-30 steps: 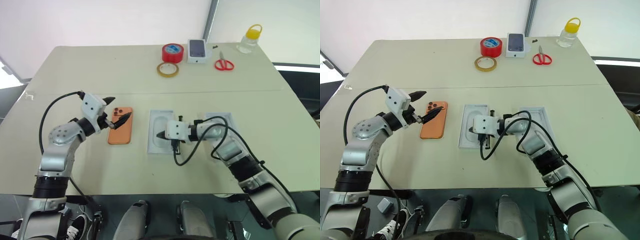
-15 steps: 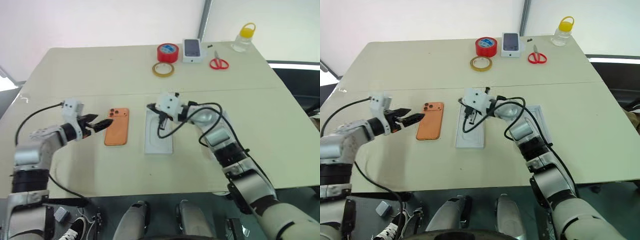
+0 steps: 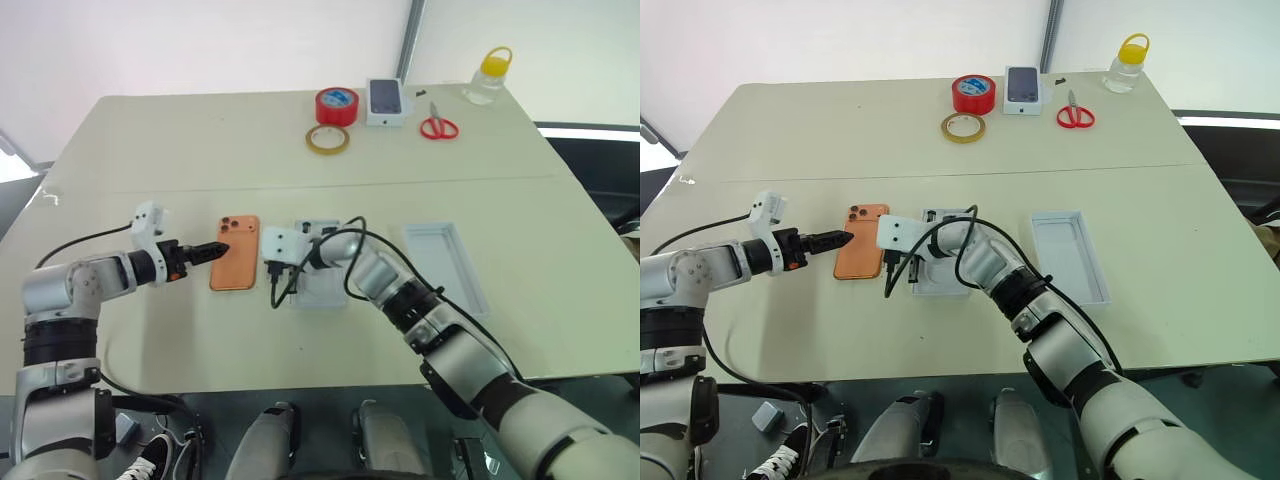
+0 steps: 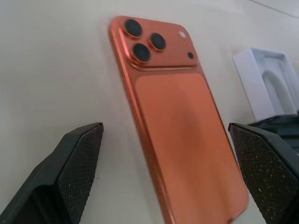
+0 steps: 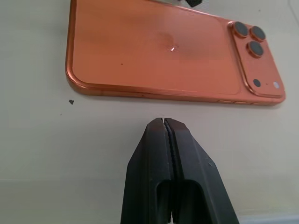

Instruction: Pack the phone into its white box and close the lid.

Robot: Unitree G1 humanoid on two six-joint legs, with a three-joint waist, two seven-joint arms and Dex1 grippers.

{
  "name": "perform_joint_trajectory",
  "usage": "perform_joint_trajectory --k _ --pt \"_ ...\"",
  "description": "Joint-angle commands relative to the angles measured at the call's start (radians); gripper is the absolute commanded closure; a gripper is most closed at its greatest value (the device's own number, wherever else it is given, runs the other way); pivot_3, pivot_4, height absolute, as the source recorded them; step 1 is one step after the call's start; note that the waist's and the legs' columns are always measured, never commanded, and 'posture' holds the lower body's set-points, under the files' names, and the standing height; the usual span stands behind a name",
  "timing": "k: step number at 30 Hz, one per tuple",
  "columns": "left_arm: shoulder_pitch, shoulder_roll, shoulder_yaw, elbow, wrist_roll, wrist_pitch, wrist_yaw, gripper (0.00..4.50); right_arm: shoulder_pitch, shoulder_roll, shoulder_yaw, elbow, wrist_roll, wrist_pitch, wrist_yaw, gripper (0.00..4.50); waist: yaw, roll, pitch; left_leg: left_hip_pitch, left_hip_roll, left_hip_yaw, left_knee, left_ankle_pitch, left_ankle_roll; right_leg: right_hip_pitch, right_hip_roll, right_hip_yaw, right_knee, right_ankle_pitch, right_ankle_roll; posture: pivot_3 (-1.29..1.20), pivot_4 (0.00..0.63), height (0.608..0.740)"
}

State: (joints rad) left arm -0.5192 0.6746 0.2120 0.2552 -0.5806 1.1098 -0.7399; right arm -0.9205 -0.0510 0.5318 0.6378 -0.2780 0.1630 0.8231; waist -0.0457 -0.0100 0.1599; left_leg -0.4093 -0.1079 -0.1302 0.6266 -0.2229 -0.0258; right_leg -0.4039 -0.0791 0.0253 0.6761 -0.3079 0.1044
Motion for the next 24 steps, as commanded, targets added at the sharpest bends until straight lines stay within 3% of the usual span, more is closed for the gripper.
perform_joint_trajectory --k 1,11,17,24 --pt "0.025 -0.011 -0.076 0.033 0.014 0.070 -0.013 0.00 -0.019 0.030 0.002 0.038 -0.010 -0.014 -0.018 4.46 0.000 0.001 -0.001 0.001 0.000 0.000 0.000 0.000 0.000 0.000 0.000 0.000 0.000 0.000 0.000 0.00 0.150 0.740" --pt "-0.043 -0.095 -0.073 0.102 -0.020 0.247 0.003 0.00 -0.027 0.059 0.012 0.089 -0.042 -0.049 -0.044 4.46 0.001 0.008 -0.013 0.004 -0.001 0.000 -0.001 0.000 0.000 0.004 0.000 0.000 0.000 0.000 0.000 0.00 0.150 0.740" --pt "-0.101 -0.154 0.032 0.159 -0.063 0.327 0.012 0.00 -0.018 0.037 0.010 0.073 -0.047 -0.053 -0.035 4.46 0.004 0.009 -0.014 0.007 -0.001 -0.001 -0.002 0.000 0.001 0.009 0.000 0.000 -0.003 0.000 0.000 0.00 0.150 0.740" --pt "-0.105 -0.163 0.048 0.163 -0.026 0.292 0.061 0.00 -0.022 0.029 0.000 0.079 -0.049 -0.058 -0.039 4.46 0.004 0.009 -0.014 0.007 -0.001 -0.001 -0.002 0.000 0.000 0.009 -0.001 0.000 -0.004 0.000 0.000 0.00 0.150 0.740"
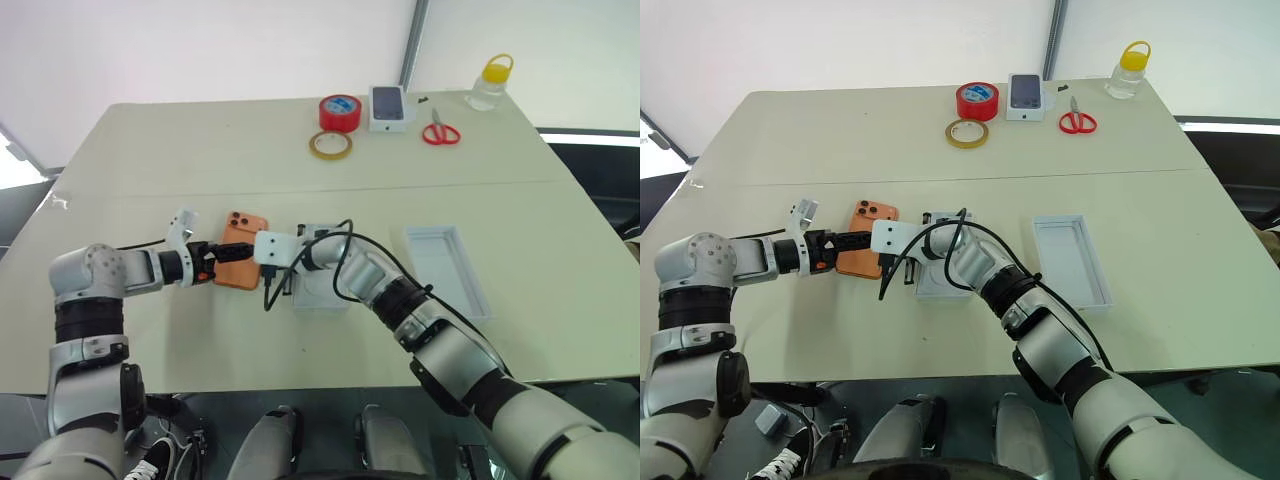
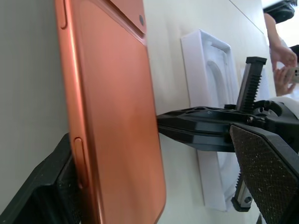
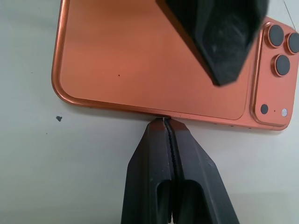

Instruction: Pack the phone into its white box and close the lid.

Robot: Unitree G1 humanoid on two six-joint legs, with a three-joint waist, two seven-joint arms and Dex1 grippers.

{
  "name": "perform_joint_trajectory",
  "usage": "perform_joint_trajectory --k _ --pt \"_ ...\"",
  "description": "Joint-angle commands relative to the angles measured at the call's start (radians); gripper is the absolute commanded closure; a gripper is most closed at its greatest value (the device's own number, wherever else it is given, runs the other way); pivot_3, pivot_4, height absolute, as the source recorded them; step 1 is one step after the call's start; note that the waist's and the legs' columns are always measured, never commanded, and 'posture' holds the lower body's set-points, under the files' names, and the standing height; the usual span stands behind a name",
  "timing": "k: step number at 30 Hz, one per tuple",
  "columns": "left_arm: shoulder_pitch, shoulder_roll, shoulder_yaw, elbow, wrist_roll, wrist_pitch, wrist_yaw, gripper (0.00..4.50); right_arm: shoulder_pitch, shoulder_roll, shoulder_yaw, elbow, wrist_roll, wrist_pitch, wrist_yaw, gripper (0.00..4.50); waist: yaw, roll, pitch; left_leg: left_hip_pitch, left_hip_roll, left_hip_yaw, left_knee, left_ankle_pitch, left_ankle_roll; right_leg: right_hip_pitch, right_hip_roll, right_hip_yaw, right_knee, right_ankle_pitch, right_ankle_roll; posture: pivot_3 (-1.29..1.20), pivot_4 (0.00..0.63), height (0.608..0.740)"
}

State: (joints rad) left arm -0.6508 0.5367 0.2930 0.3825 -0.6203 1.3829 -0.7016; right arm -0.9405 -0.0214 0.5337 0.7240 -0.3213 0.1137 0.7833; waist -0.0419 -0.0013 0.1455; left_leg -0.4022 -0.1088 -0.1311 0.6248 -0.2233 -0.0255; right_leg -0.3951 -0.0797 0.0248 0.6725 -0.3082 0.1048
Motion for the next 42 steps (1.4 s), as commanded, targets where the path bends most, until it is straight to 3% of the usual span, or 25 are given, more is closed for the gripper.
perform_joint_trajectory --k 1,2,4,7,18,23,24,32,37,40,42 --pt "0.029 -0.023 -0.026 0.037 0.015 0.013 0.028 0.00 -0.001 -0.001 -0.004 -0.006 -0.005 -0.008 -0.001 4.46 0.000 0.000 0.000 0.000 0.000 0.000 0.000 0.000 0.000 0.000 0.000 0.000 0.000 0.000 0.000 0.00 0.150 0.740" --pt "0.030 -0.021 -0.016 0.042 0.015 0.008 0.033 0.00 0.000 -0.003 -0.003 -0.006 -0.007 -0.009 0.000 4.46 0.000 0.000 0.000 0.000 0.000 0.000 0.000 0.000 0.000 0.000 0.000 0.000 0.000 0.000 0.000 0.00 0.150 0.740" --pt "0.033 -0.010 0.006 0.050 0.005 0.014 0.028 0.53 0.003 -0.006 -0.007 -0.011 -0.004 -0.008 0.001 4.50 -0.002 0.000 0.000 0.000 0.000 0.000 0.000 0.000 0.000 0.000 0.000 0.000 0.000 0.000 0.000 0.00 0.150 0.740" --pt "0.049 0.005 0.008 0.036 -0.008 0.014 0.007 1.78 0.003 -0.011 -0.011 -0.015 -0.005 -0.008 0.002 4.50 -0.004 0.000 0.000 0.000 0.000 0.000 -0.001 0.000 0.000 -0.001 0.000 0.000 0.000 0.000 0.000 0.00 0.150 0.740" --pt "0.065 -0.012 0.040 0.068 -0.013 -0.013 0.012 1.78 0.012 -0.018 -0.016 -0.029 -0.006 -0.003 0.000 4.50 -0.003 0.000 0.000 0.000 0.000 0.000 -0.002 0.000 0.000 -0.001 0.000 0.000 -0.001 0.000 0.000 0.00 0.150 0.740" --pt "0.077 -0.010 0.053 0.070 -0.031 -0.005 0.005 4.24 0.018 -0.025 -0.018 -0.035 -0.004 -0.013 0.005 4.50 -0.002 -0.001 -0.001 0.000 0.000 0.000 -0.002 0.000 0.000 -0.001 0.000 0.000 -0.002 0.000 0.000 0.00 0.150 0.740" --pt "0.082 -0.007 0.053 0.066 -0.039 -0.002 -0.001 4.46 0.020 -0.025 -0.020 -0.037 -0.002 -0.017 0.003 4.50 -0.003 -0.001 -0.001 0.000 0.000 -0.001 -0.002 0.000 0.000 0.000 0.000 0.000 -0.002 0.000 0.000 0.00 0.150 0.740" --pt "0.088 -0.003 0.164 0.082 -0.120 0.066 -0.005 4.46 0.027 -0.022 -0.080 -0.072 0.053 -0.048 -0.014 4.50 -0.005 -0.002 0.000 -0.001 0.001 -0.001 -0.004 0.000 0.000 -0.002 0.000 0.000 -0.002 0.000 0.000 0.00 0.150 0.740" --pt "0.134 -0.038 0.251 -0.020 -0.150 -0.071 0.004 4.46 0.059 -0.028 -0.246 -0.191 0.282 -0.006 0.098 4.50 -0.008 -0.005 0.002 -0.005 0.001 -0.001 -0.004 0.001 -0.001 -0.004 0.001 0.000 -0.001 0.000 -0.001 0.00 0.150 0.740" --pt "0.202 -0.047 0.198 -0.136 -0.127 -0.175 -0.011 4.50 0.097 -0.075 -0.296 -0.296 0.381 0.054 0.195 3.65 -0.005 -0.005 0.002 -0.006 0.001 -0.001 -0.004 0.001 -0.002 -0.003 0.000 0.000 -0.002 0.000 -0.001 0.00 0.150 0.740" --pt "0.215 -0.049 0.190 -0.138 -0.137 -0.190 -0.020 4.50 0.144 -0.122 -0.303 -0.406 0.429 0.082 0.255 2.68 -0.002 -0.005 0.002 -0.006 0.001 -0.001 -0.004 0.001 -0.002 -0.003 0.000 0.000 -0.003 0.000 -0.001 0.00 0.150 0.740"
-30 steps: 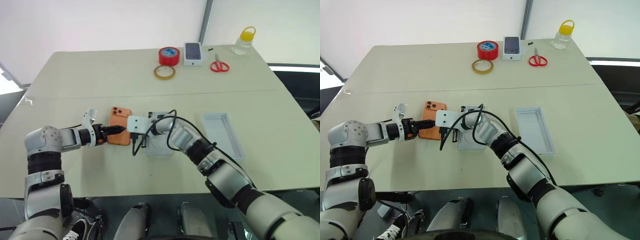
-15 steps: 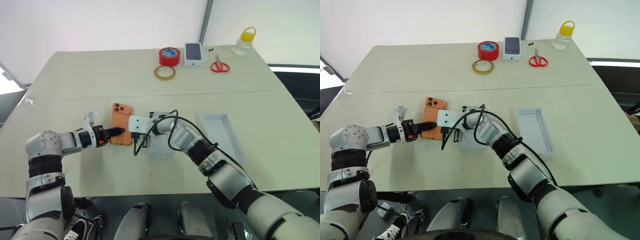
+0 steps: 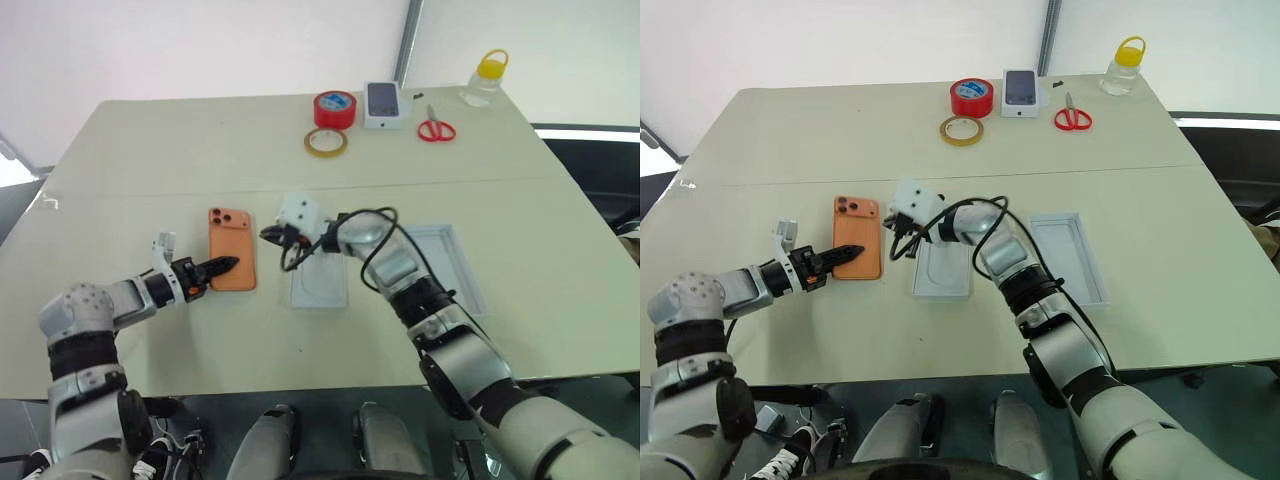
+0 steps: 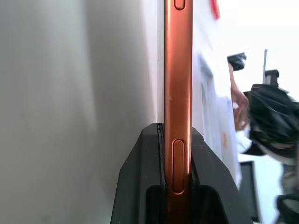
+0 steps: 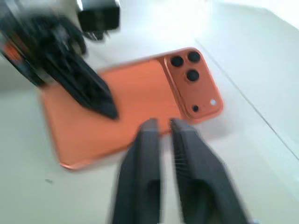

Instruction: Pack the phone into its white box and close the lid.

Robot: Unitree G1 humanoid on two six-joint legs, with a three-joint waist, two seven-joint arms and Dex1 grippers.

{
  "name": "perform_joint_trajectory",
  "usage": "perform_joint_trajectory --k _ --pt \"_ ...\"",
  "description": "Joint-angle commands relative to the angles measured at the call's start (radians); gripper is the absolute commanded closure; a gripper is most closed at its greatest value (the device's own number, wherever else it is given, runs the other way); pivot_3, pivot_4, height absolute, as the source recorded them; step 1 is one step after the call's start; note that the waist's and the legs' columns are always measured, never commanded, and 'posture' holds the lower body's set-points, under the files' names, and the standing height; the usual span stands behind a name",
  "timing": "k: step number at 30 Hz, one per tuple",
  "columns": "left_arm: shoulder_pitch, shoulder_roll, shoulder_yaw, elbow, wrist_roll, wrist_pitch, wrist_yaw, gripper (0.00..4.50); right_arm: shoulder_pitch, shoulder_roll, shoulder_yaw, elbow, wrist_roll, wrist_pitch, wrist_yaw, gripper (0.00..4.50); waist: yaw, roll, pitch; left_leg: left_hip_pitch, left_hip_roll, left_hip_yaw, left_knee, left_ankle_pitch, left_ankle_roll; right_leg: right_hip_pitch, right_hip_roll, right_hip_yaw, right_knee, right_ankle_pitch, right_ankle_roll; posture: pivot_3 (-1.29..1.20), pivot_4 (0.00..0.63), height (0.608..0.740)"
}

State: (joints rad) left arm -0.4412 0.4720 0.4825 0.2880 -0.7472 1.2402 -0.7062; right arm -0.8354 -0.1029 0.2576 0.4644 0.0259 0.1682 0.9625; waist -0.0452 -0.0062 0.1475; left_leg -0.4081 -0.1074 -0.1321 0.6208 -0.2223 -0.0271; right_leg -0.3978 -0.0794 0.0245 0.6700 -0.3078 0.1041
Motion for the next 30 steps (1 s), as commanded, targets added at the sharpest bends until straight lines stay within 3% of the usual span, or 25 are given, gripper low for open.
perform_joint_trajectory --k 1,2,7,10,23,26,30 --pt "0.009 0.015 -0.002 -0.045 -0.016 -0.054 -0.018 4.50 0.068 -0.072 -0.022 -0.205 0.098 0.038 0.108 2.11 0.001 0.000 0.000 0.000 0.000 0.000 0.000 0.000 0.001 0.000 0.000 0.000 0.000 0.000 0.000 0.00 0.150 0.740" --pt "0.012 0.014 -0.004 -0.050 -0.018 -0.064 -0.018 4.50 0.098 -0.109 -0.012 -0.262 0.104 0.047 0.138 1.67 0.002 0.000 0.000 0.000 0.000 0.000 0.000 -0.001 0.001 0.000 0.000 0.000 0.000 0.000 0.000 0.00 0.150 0.740" --pt "-0.014 -0.018 0.027 -0.140 -0.118 0.021 0.009 4.50 0.268 -0.329 0.025 -0.496 0.103 0.028 0.252 1.67 0.007 -0.002 0.001 -0.001 0.000 0.000 0.000 -0.003 0.005 0.000 -0.001 -0.001 -0.002 0.000 0.000 0.00 0.150 0.740" --pt "-0.034 -0.049 0.058 -0.158 -0.172 0.053 0.046 4.50 0.330 -0.394 0.048 -0.553 0.084 -0.012 0.263 1.67 0.001 -0.002 0.002 -0.002 0.000 0.000 0.000 -0.004 0.007 0.000 -0.001 -0.001 -0.002 0.000 0.000 0.00 0.150 0.740" --pt "-0.044 -0.098 0.064 -0.190 -0.245 0.047 0.167 4.50 0.406 -0.379 0.117 -0.453 -0.015 -0.150 0.150 1.67 0.007 -0.004 0.003 -0.001 0.000 0.000 0.000 -0.001 0.002 0.001 0.000 -0.001 -0.002 0.000 0.000 0.00 0.150 0.740" --pt "-0.048 -0.103 0.065 -0.195 -0.261 0.050 0.181 4.50 0.410 -0.374 0.126 -0.447 -0.011 -0.154 0.152 2.51 0.007 -0.004 0.003 -0.001 0.000 0.000 0.000 -0.001 0.002 0.001 0.000 -0.001 -0.002 0.000 0.000 0.00 0.150 0.740" --pt "-0.048 -0.106 0.062 -0.199 -0.279 0.055 0.202 4.50 0.404 -0.368 0.123 -0.444 -0.005 -0.146 0.146 4.44 0.007 -0.004 0.003 -0.001 0.000 0.000 0.000 -0.001 0.002 0.001 0.000 -0.001 -0.002 0.000 0.000 0.00 0.150 0.740"
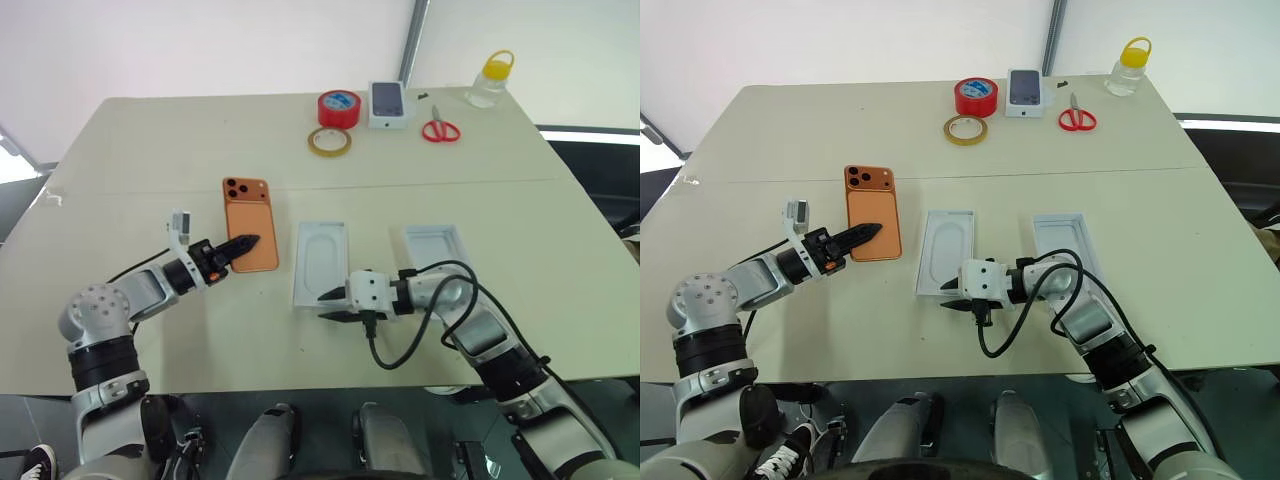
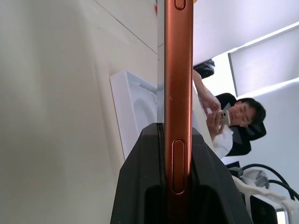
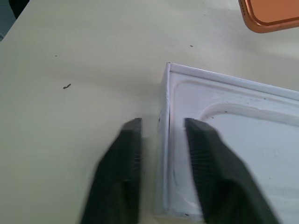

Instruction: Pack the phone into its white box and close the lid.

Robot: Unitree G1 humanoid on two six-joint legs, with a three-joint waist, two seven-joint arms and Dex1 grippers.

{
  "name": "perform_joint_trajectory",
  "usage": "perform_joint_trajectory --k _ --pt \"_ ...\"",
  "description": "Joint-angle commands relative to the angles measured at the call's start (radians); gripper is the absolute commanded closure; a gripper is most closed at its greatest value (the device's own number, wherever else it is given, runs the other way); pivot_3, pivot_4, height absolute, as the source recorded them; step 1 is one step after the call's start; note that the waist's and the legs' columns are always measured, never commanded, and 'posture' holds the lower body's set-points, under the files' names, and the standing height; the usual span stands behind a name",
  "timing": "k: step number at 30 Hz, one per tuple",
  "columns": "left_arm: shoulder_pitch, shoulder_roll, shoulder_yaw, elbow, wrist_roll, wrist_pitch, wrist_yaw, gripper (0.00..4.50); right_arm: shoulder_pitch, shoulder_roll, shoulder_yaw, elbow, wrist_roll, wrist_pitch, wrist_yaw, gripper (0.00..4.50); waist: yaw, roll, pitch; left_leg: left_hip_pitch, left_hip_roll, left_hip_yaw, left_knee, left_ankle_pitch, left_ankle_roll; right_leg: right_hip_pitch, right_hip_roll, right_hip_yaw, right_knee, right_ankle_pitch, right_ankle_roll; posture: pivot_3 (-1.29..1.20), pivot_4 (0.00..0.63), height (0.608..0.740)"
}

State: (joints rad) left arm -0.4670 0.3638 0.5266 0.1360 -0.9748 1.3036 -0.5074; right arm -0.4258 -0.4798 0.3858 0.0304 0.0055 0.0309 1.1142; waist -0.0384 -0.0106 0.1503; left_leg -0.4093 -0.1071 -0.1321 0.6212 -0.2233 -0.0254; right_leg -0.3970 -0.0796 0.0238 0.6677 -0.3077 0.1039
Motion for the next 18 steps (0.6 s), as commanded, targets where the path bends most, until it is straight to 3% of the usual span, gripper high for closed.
perform_joint_trajectory --k 1,18 --pt "-0.021 0.001 0.018 -0.048 -0.054 -0.008 0.009 4.50 -0.007 0.011 -0.004 -0.004 0.012 -0.011 -0.008 4.44 0.000 0.000 0.000 0.000 0.000 0.000 0.000 0.000 0.000 0.000 0.000 0.000 0.000 0.000 0.000 0.00 0.150 0.740" --pt "-0.135 -0.131 0.002 -0.008 -0.106 -0.023 0.216 4.50 -0.192 0.134 -0.004 0.238 -0.081 -0.060 -0.176 4.44 0.003 -0.003 0.002 0.000 0.000 0.000 0.002 0.001 -0.001 0.001 0.000 0.000 0.000 0.000 0.000 0.00 0.150 0.740"
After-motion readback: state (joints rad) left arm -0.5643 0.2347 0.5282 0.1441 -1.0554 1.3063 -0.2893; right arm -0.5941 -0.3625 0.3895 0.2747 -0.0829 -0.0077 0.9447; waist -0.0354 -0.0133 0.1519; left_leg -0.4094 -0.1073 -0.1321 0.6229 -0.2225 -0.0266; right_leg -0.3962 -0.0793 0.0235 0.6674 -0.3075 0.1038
